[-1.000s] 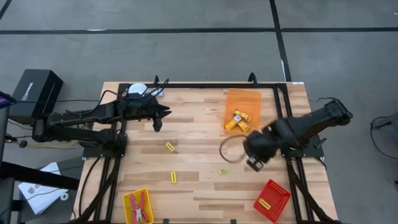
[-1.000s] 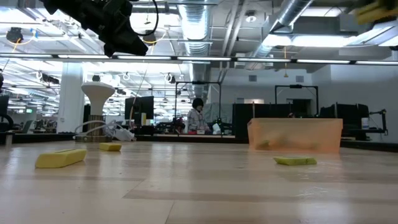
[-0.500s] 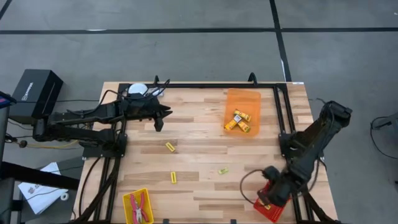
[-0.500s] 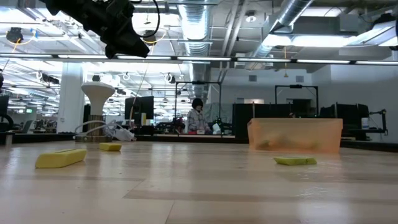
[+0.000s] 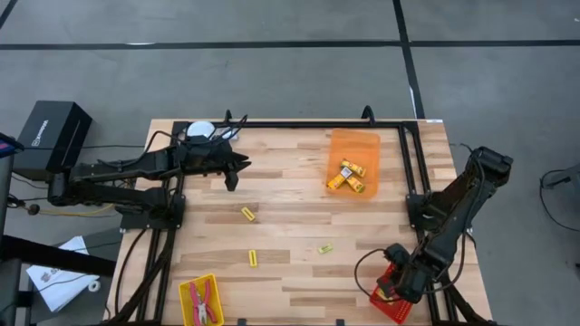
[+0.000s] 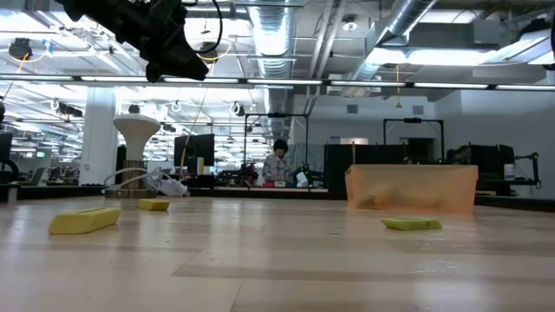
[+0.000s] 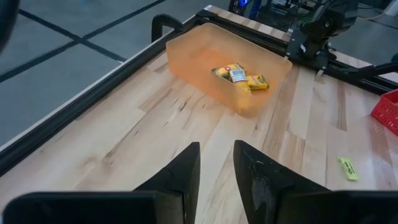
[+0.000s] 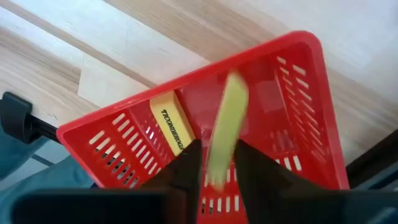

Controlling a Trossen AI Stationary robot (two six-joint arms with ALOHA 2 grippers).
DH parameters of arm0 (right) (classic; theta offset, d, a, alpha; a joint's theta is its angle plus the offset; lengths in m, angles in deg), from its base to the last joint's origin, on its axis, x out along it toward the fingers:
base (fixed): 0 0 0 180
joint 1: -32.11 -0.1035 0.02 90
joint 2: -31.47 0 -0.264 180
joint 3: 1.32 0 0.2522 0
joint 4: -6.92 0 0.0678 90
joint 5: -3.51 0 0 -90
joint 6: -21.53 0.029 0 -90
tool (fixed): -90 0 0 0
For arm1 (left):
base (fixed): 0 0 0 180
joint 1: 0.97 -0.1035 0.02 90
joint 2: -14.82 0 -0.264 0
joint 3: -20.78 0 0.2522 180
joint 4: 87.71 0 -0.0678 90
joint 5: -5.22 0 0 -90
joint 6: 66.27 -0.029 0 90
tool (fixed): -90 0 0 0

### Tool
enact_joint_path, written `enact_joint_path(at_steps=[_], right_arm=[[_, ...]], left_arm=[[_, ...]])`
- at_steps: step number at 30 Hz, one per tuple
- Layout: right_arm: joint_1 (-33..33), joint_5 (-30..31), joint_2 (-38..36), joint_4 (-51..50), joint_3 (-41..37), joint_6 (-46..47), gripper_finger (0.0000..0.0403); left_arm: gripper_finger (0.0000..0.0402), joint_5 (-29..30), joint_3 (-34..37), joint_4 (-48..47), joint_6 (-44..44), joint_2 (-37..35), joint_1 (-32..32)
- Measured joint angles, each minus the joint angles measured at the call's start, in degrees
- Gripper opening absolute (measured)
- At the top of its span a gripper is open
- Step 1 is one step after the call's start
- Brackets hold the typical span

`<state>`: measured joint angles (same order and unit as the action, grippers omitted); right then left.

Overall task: Pick & Place School Supplies
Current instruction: Put the yellow eraser into the red bin

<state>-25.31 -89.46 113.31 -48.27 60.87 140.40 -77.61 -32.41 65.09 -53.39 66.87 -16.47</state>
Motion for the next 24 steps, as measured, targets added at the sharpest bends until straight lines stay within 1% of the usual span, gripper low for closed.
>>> enact_joint_path(at_steps=[4,7,10,13,16,18,22,24], right_arm=[[0.01,0.05,0.01,0.01,0.00,-0.86,0.0139],[0.01,0.30,0.00,-0.02,0.00,-0.95,0.0169],[0.01,3.01,-0.28,0.33,0.03,-0.94,0.0190],[0.01,7.47,-1.38,0.33,0.59,-1.12,0.0200],[0.84,11.94,-3.08,-0.01,1.40,-2.52,0.0201],[1.89,16.67,-4.59,0.07,2.12,-4.22,0.0197],[5.83,28.61,-8.23,0.23,4.10,-9.43,0.0182],[8.67,33.15,-10.00,0.18,4.91,-13.68,0.0174]], left_arm=[[0.0092,0.01,-0.01,0.01,-0.04,0.00,0.00],[0.0092,-0.12,0.00,0.06,-0.11,0.00,0.00],[0.0092,-3.15,0.00,0.99,-0.96,0.00,0.00],[0.0092,-9.21,-0.01,3.38,-1.26,-0.02,0.00],[0.0092,-15.95,-0.40,5.39,1.65,-0.02,0.01],[0.0092,-19.02,-1.43,5.68,3.18,-0.02,0.39],[0.0092,-20.29,-2.64,5.90,4.07,-0.04,1.43],[0.0091,-21.36,-2.72,4.41,4.04,-0.04,1.72]])
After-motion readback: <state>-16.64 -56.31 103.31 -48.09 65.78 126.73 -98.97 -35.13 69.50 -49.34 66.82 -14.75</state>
